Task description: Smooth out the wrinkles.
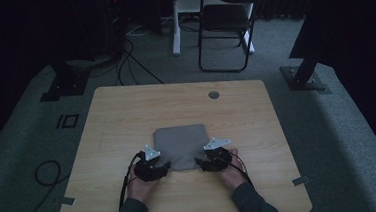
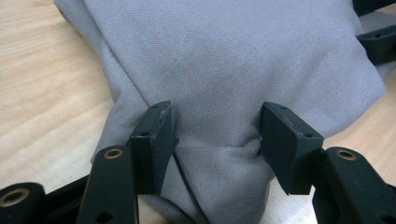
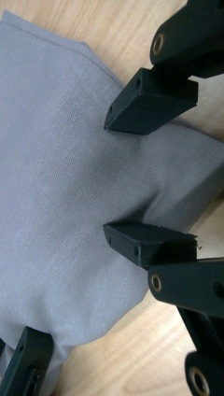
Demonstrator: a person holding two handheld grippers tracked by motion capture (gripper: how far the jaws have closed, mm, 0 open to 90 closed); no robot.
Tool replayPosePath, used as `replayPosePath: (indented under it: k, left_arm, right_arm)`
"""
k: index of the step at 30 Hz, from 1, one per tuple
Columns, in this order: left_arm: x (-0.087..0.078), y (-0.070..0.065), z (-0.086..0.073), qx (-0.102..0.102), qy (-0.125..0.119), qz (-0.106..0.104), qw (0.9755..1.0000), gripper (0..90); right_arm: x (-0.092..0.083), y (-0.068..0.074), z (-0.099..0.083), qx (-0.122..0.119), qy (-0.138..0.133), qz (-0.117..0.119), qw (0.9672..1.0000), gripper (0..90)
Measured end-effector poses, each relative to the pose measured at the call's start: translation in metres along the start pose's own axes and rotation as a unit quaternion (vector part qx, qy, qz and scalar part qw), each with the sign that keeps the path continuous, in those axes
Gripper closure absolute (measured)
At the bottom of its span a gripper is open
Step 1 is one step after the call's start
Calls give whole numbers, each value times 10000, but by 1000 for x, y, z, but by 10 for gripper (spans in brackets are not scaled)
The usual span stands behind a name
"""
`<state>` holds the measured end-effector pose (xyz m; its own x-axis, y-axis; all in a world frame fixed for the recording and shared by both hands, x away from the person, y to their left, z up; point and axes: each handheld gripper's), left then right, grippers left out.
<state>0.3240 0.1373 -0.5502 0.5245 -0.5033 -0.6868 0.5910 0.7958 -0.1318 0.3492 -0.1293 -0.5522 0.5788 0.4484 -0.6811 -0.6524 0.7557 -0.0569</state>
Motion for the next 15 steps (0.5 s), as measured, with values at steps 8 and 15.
replayPosePath:
  k: [8,15]
  left_arm:
    - [6,18,8,-121,-68,189,9997,450]
    - [6,30,9,-238,-122,293,9992,450]
  right_arm:
    - [15,-3,14,83,-26,-86,9999,436]
    - [27,-2,23,124,-85,-88,9998,436]
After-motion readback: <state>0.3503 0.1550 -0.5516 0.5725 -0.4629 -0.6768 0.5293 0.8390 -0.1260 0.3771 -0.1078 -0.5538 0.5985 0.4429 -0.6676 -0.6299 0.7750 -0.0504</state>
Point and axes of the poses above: each handheld gripper's, and its own axes: x roughly forward along the jaws, z roughly out of its top, y roughly to its left, and after that the axes turned 6 degrees about -z, right-handed
